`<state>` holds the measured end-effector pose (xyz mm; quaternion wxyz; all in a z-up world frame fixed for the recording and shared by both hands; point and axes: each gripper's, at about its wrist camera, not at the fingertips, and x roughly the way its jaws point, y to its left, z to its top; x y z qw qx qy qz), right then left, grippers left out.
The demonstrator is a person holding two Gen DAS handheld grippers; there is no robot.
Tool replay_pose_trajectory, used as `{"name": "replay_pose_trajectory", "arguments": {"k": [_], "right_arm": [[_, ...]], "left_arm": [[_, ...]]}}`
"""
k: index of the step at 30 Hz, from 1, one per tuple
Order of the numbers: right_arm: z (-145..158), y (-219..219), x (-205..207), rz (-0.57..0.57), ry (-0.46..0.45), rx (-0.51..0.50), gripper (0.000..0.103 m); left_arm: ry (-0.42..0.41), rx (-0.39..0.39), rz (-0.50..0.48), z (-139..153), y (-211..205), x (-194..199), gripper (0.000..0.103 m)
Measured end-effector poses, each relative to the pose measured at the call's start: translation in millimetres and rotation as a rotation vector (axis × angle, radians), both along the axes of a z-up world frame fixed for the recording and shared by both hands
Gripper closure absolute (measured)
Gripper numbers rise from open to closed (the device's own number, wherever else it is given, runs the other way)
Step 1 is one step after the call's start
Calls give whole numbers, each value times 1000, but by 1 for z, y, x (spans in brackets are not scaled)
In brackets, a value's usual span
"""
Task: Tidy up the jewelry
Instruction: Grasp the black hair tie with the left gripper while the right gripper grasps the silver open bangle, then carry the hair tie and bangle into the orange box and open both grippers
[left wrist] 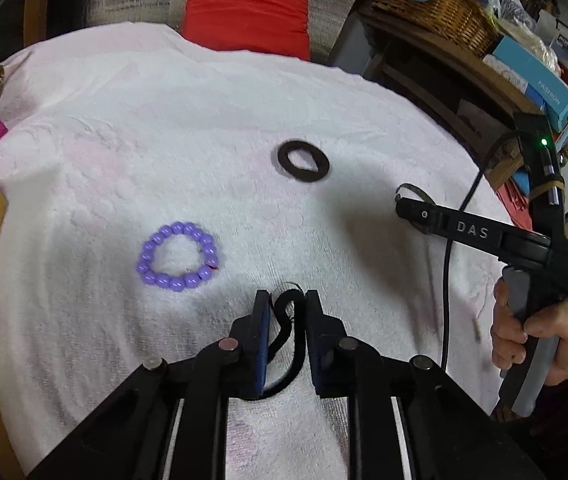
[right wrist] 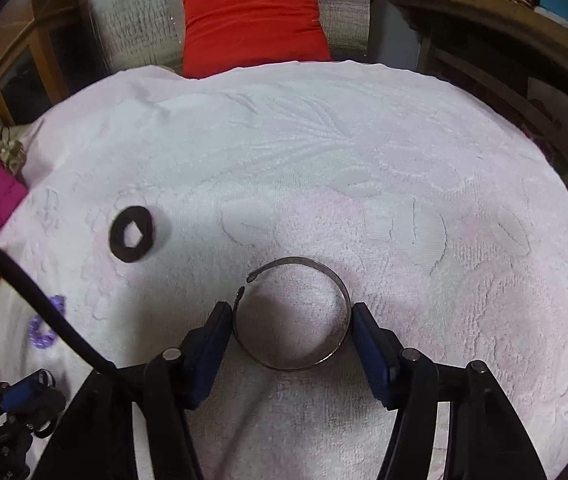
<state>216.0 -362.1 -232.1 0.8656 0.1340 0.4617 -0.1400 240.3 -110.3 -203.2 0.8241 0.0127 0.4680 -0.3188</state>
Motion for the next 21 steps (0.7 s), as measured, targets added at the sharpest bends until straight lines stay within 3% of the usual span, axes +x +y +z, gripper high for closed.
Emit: {"name": "replay_pose_trajectory", "arguments": {"k": [5,21], "right_arm": [[15,8,-6,42,-80,91,40],[41,74,-2,160,-225,156,40]], "left_arm": [[-46,-26,21,16,18,-5,85],[-164,-96,195,61,103,-6,85]]}}
